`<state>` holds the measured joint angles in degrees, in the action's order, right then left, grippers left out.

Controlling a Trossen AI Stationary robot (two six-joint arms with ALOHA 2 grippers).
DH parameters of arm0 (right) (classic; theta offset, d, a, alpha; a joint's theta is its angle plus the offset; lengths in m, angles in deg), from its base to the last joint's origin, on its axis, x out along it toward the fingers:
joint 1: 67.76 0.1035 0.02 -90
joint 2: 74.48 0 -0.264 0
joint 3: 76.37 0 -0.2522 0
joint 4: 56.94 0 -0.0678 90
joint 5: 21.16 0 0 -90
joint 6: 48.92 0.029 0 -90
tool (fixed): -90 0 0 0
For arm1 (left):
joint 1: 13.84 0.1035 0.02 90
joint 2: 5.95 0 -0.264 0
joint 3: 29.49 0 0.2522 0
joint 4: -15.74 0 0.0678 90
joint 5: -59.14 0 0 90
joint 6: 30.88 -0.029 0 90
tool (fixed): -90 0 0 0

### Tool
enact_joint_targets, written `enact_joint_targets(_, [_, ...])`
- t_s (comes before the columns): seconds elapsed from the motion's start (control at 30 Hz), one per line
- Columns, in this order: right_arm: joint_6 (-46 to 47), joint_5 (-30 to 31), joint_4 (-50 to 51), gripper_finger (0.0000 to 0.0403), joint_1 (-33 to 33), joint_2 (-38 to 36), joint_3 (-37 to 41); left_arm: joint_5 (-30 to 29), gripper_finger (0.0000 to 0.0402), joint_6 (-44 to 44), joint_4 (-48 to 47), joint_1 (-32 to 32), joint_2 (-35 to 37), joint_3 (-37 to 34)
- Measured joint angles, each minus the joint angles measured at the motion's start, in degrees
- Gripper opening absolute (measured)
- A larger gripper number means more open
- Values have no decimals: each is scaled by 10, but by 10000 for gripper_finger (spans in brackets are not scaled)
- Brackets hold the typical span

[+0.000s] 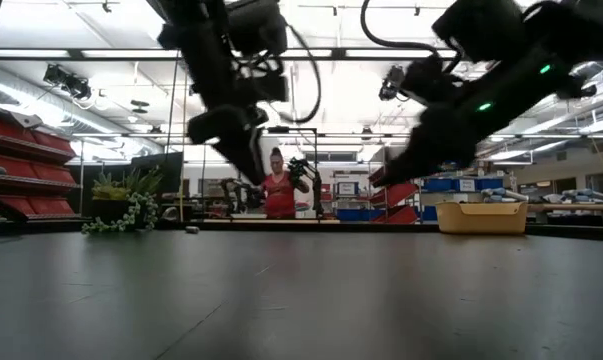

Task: Sort batteries
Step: Put the silver battery into the green bin

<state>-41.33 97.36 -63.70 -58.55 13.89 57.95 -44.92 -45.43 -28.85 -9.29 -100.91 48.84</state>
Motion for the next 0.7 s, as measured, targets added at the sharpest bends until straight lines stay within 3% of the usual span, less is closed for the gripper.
enact_joint_targets(0.23, [292, -180, 523, 34, 40, -123, -98, 2, 142, -33, 96, -1, 0, -72])
enact_joint_targets(0.33, [401, -253, 669, 41, 80, -140, -140, 3, 142, -35, 137, -1, 6, -100])
enact_joint_targets(0.53, [591, -361, 776, 41, 180, -159, -176, 6, 142, -35, 154, -1, 19, -124])
enact_joint_targets(0.7, [715, -397, 802, 44, 260, -161, -165, 5, 142, -32, 154, -1, 23, -139])
